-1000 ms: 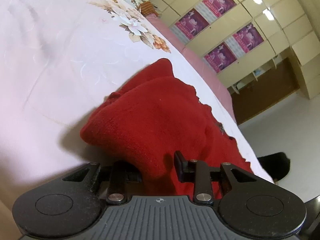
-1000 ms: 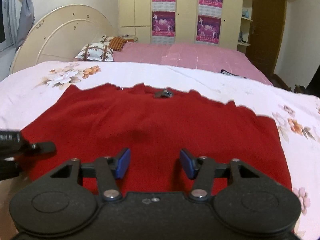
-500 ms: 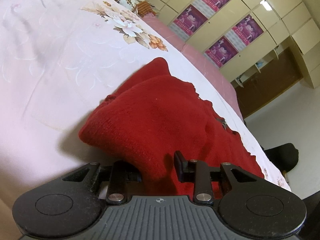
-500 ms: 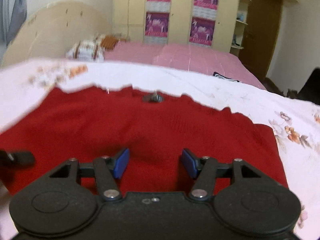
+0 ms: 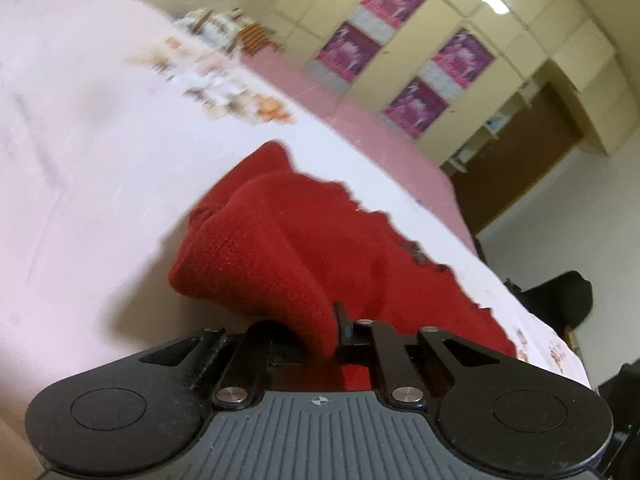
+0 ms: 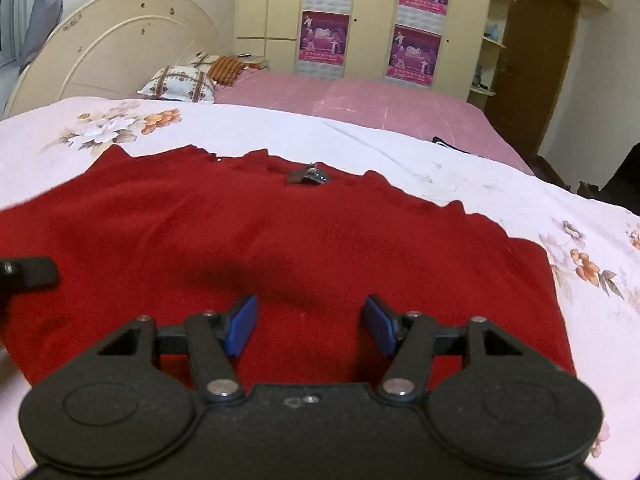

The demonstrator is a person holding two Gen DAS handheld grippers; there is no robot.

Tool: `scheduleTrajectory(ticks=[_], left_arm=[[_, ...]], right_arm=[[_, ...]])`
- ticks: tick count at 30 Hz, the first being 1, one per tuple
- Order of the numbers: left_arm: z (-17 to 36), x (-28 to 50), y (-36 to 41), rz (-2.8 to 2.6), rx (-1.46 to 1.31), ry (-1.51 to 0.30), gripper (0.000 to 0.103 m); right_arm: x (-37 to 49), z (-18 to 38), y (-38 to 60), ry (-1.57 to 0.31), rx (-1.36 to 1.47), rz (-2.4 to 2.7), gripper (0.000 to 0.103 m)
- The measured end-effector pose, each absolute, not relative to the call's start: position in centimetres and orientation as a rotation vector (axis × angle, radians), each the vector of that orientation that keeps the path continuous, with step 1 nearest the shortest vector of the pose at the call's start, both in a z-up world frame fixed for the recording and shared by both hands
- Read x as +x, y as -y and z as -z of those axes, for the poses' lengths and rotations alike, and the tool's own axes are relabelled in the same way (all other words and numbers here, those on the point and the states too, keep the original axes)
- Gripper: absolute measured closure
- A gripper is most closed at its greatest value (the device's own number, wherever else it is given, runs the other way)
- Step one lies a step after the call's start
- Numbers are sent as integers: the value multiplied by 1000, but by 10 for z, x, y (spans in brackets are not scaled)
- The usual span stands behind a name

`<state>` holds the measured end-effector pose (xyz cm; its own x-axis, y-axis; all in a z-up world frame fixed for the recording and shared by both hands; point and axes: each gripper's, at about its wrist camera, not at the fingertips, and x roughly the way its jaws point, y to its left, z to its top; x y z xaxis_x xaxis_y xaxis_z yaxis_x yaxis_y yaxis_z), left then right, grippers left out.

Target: Fold small clothes

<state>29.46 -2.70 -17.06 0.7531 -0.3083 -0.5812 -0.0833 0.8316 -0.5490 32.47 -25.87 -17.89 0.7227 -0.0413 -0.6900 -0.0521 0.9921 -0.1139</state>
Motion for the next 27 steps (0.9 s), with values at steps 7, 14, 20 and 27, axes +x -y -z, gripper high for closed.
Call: scheduleTrajectory(ticks=[7, 14, 20, 27], left_arm=[[128, 296, 68, 302, -453, -612, 93], [109, 293, 149, 537, -283, -595, 93], [138, 275, 213, 678, -119, -720, 93], [131, 251, 212, 671, 3, -727, 92]], right_arm=[[312, 161, 286, -724, -8, 15, 44], [284, 144, 336, -678, 78, 98, 44], [251, 148, 391, -690, 111, 224, 44], [223, 153, 427, -689, 232, 282, 44]])
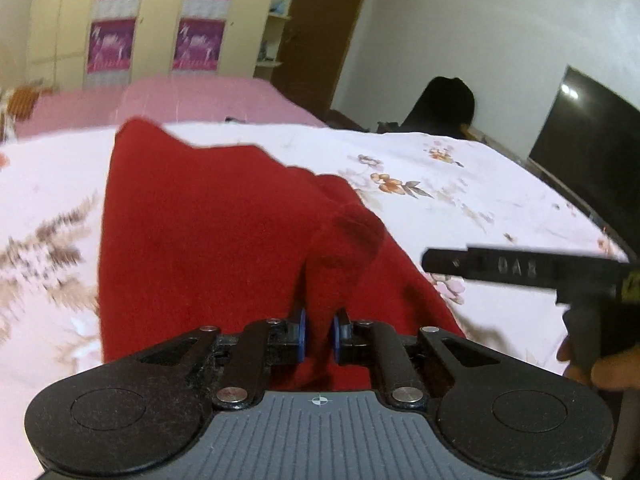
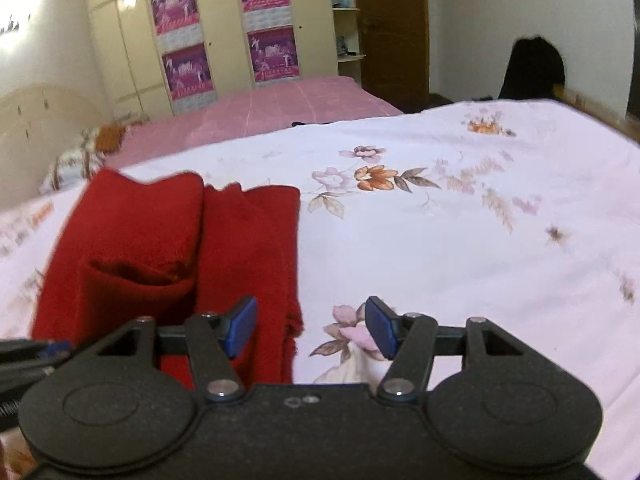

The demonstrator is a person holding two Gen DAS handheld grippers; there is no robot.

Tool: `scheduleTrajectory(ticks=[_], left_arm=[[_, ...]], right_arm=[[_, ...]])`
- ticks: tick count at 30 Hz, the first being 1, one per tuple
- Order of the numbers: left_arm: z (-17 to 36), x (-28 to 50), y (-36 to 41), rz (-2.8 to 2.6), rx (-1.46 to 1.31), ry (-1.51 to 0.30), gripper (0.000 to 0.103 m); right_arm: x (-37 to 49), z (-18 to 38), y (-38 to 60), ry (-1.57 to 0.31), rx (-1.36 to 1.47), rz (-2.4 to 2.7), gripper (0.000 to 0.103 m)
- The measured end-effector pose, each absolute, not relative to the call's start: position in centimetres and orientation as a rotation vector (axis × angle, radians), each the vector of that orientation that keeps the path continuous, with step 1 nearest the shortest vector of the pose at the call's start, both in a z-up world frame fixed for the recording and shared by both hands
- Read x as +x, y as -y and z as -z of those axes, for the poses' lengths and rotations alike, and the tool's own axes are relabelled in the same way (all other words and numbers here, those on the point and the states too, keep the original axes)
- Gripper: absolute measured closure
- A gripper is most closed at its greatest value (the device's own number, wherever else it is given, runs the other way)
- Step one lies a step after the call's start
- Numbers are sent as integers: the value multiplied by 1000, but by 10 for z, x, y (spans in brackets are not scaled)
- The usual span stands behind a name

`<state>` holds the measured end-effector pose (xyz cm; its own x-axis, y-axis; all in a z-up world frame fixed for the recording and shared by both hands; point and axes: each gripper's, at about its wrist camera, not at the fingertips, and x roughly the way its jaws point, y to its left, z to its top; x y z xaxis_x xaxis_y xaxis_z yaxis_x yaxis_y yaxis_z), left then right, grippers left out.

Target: Fold small clothes

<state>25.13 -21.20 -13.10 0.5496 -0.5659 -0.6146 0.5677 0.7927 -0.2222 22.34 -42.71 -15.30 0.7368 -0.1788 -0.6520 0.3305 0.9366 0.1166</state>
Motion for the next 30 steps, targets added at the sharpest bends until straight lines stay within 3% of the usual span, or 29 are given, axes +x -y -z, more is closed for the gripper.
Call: scheduleTrajectory(ticks=[2, 3, 4, 6, 15, 24, 26, 27, 28, 30], left_arm=[[123, 246, 204, 675, -4, -734, 88], [118, 245, 197, 670, -18, -741, 74], [114, 242, 190, 665, -34, -746, 50], [112, 239, 175, 651, -41, -723, 30], [107, 286, 120, 439, -118, -716, 30], [126, 328, 126, 372, -119, -724, 30], [130, 333, 128, 363, -118, -725, 30], [132, 336, 129, 357, -119, -728, 30], [133, 338, 129, 352, -122, -733, 30], [136, 341, 128, 342, -135, -743, 30]], right_arm=[[222, 149, 426, -676, 284, 254, 44], [222, 147, 424, -671, 295, 234, 44], [224, 145, 420, -666, 297, 215, 43], [230, 140, 412, -661, 290, 183, 41], [264, 145, 398, -708, 353, 81, 41], [310, 175, 401, -768, 546, -30, 45], [313, 179, 402, -767, 563, -43, 53], [314, 179, 400, -766, 550, -54, 73], [314, 179, 397, -771, 537, -71, 81], [313, 178, 395, -780, 534, -89, 85]])
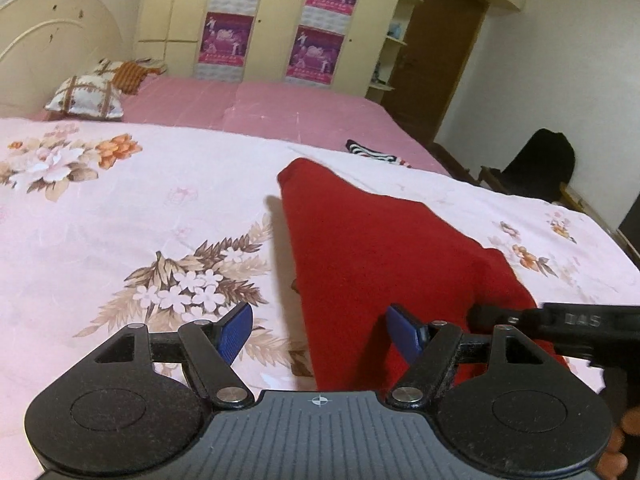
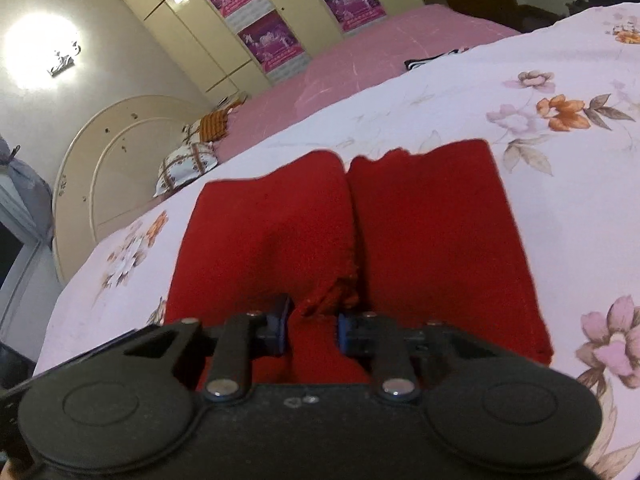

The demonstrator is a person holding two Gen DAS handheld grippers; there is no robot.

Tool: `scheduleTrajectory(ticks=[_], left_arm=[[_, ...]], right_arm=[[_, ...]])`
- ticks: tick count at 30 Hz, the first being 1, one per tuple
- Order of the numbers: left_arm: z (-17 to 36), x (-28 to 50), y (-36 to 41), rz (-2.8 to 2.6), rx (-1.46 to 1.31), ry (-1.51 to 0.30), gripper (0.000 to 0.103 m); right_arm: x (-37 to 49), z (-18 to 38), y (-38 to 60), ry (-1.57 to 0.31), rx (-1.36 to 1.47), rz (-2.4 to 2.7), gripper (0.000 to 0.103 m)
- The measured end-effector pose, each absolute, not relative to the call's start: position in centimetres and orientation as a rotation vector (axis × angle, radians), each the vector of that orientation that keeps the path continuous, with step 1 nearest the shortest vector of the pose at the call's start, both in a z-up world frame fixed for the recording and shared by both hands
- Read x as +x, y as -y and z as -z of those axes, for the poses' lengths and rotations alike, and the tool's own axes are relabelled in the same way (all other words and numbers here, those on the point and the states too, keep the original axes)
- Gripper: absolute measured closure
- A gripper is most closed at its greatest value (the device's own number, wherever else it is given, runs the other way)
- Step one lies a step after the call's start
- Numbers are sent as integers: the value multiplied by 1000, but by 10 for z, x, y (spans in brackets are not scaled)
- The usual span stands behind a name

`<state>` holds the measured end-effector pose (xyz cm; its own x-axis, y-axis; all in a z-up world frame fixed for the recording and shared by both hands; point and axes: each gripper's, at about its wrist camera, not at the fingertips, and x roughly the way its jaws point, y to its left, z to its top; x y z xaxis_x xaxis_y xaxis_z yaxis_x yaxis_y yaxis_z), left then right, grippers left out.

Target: Fold small clothes

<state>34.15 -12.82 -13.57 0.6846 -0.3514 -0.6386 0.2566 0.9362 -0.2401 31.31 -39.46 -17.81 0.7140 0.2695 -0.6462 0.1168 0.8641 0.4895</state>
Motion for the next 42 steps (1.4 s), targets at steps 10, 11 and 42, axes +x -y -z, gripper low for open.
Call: scheduleTrajectory(ticks=[10, 11, 42], left_arm=[[129, 334, 151, 421, -141, -728, 30], [129, 333, 155, 434, -141, -729, 30], [142, 321, 182, 472, -74, -824, 30]], right_arm=[[259, 128, 391, -609, 326, -16, 89], [252, 126, 394, -604, 307, -3, 89], [213, 165, 420, -768, 247, 218, 65]])
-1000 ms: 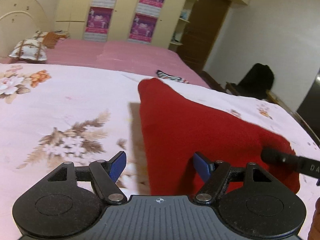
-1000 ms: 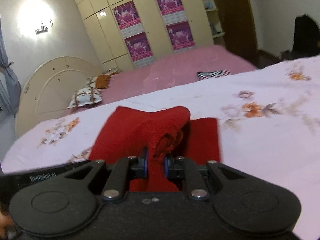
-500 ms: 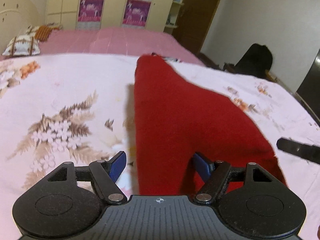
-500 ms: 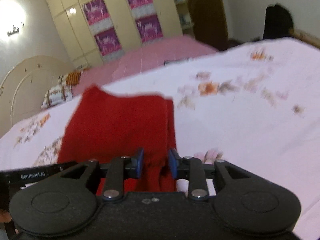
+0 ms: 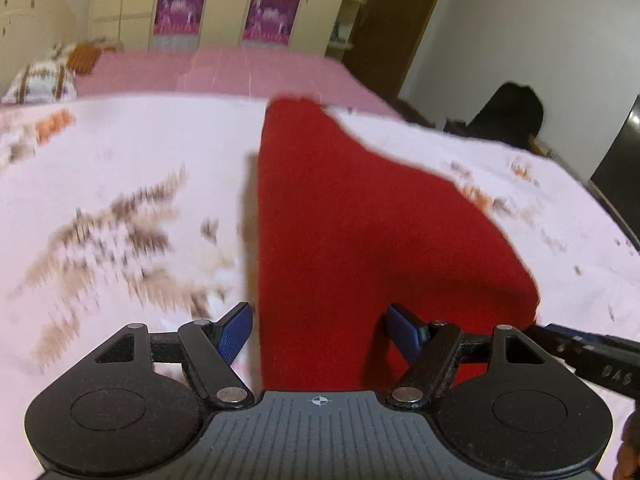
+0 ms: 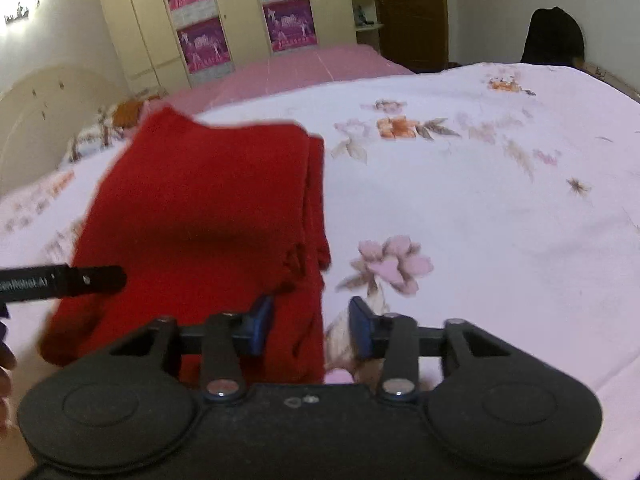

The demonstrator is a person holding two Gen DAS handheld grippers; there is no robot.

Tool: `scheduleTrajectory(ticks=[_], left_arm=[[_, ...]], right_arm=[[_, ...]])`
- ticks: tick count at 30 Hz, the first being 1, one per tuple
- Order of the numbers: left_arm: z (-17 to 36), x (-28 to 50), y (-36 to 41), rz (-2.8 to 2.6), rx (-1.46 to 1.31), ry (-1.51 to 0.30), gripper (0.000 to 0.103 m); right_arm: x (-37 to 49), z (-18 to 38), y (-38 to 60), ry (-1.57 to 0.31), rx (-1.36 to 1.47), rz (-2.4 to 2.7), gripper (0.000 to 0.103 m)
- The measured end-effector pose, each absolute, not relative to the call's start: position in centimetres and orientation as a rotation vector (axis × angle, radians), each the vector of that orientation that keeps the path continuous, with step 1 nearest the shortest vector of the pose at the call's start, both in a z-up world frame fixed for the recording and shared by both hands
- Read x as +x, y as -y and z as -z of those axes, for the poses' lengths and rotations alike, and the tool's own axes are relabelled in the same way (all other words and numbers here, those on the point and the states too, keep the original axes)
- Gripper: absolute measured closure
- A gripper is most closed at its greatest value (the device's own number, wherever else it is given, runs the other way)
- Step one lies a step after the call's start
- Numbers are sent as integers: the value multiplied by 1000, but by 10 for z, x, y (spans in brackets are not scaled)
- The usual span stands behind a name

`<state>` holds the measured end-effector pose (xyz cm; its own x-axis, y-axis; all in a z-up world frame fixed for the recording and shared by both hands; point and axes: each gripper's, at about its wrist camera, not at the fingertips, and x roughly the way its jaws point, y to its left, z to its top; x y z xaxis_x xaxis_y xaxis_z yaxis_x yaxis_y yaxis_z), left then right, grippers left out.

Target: Fold small clothes

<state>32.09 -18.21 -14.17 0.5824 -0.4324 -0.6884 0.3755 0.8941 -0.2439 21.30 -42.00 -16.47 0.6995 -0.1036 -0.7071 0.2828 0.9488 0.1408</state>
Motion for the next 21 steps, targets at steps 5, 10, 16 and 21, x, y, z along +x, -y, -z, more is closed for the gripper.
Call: scheduleTrajectory(ticks=[5, 10, 16, 21], left_arm=[[126, 341, 186, 461, -105, -809, 30], [124, 362, 197, 433, -92, -794, 30], [140, 393, 207, 380, -112, -833, 30], [152, 400, 210, 404, -152, -867, 30]], right_arm=[[224, 132, 409, -653, 231, 191, 66], [256, 119, 403, -616, 201, 160, 72], [302, 129, 392, -628, 143, 161, 72], [319, 173, 399, -723, 98, 184, 74]])
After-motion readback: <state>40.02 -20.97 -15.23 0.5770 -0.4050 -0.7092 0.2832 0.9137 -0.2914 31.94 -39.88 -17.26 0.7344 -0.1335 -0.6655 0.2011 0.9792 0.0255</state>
